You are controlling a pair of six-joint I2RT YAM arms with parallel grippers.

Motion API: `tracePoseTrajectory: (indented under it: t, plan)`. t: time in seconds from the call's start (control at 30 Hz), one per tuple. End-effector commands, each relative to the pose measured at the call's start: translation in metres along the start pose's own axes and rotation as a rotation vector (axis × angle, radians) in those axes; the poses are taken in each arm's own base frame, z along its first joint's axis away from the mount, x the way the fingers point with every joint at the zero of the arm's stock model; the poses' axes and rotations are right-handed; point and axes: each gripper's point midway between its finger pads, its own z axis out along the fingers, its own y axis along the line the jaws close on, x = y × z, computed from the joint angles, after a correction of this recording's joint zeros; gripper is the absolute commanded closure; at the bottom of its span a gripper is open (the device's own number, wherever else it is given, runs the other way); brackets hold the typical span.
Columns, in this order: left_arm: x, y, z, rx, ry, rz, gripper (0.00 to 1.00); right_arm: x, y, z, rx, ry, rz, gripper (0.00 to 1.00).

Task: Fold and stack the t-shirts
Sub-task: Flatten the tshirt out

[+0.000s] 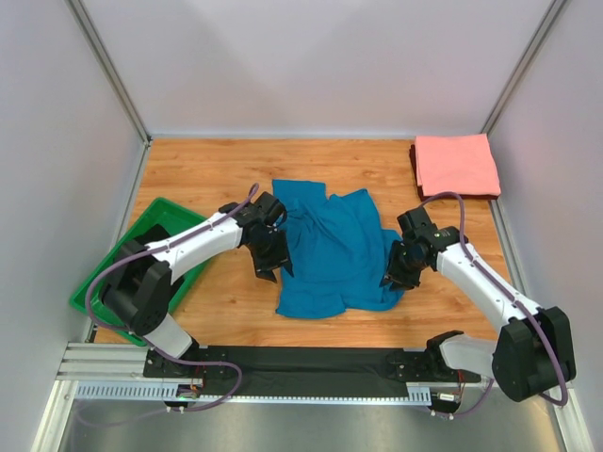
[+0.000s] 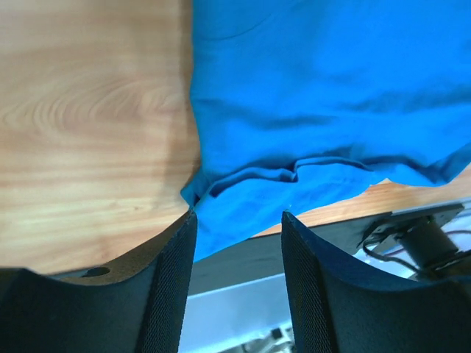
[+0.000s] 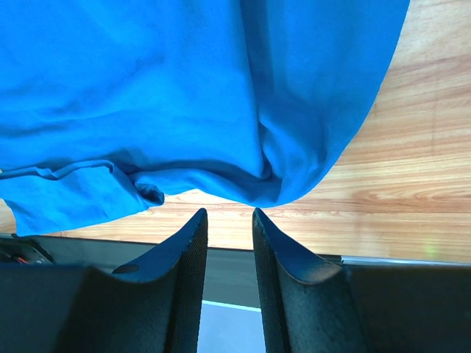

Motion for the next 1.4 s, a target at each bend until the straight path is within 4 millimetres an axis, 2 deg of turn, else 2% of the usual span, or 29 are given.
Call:
tracePoseTrajectory:
  t: [0.0,0.1,0.23,0.27,0.37,0.5,0.53,0.7,0.8,0.9,1.0,1.13,1.27,1.37]
  plan:
    - [-0.010,-0.021,-0.008,0.117,-0.065,0.223,0.43,-0.015,0.014,-0.011,-0.047,-0.048,-0.034,0.68]
    - [-0.014,-0.017,0.000,0.106,-0.067,0.283,0.43,-0.023,0.011,-0.008,-0.039,-0.051,0.006,0.67]
    - [-0.002,-0.026,0.009,0.169,-0.004,0.354,0.44,-0.059,-0.010,-0.007,0.014,-0.096,0.125,0.65]
    - [0.001,-0.027,0.011,0.176,0.002,0.380,0.44,-0.073,-0.007,-0.006,0.001,-0.127,0.132,0.63]
    - [0.012,-0.026,0.015,0.149,0.026,0.435,0.43,-0.099,-0.017,-0.003,0.006,-0.176,0.200,0.57]
    - [0.022,-0.018,0.025,0.109,0.055,0.456,0.43,-0.130,-0.036,0.011,0.050,-0.177,0.303,0.56]
    - [0.024,-0.017,0.025,0.098,0.057,0.466,0.43,-0.139,-0.048,0.013,0.065,-0.185,0.343,0.56]
    - [0.026,-0.016,0.015,0.075,0.021,0.546,0.43,-0.178,-0.071,0.026,0.059,-0.224,0.340,0.55]
    - [0.028,-0.017,0.013,0.096,0.016,0.560,0.42,-0.186,-0.078,0.042,0.029,-0.178,0.347,0.55]
    - [0.031,-0.019,0.015,0.121,0.020,0.567,0.41,-0.196,-0.060,0.051,-0.096,-0.169,0.323,0.52]
    - [0.031,-0.015,0.019,0.116,0.023,0.570,0.41,-0.202,-0.052,0.057,-0.144,-0.169,0.324,0.52]
    - [0.031,-0.010,0.021,0.101,0.029,0.590,0.40,-0.193,-0.044,0.066,-0.200,-0.159,0.315,0.51]
    - [0.027,-0.019,0.018,0.125,0.007,0.630,0.39,-0.174,-0.052,0.075,-0.175,-0.140,0.340,0.51]
    - [0.020,-0.013,0.019,0.070,-0.002,0.646,0.39,-0.171,-0.055,0.077,-0.164,-0.130,0.339,0.51]
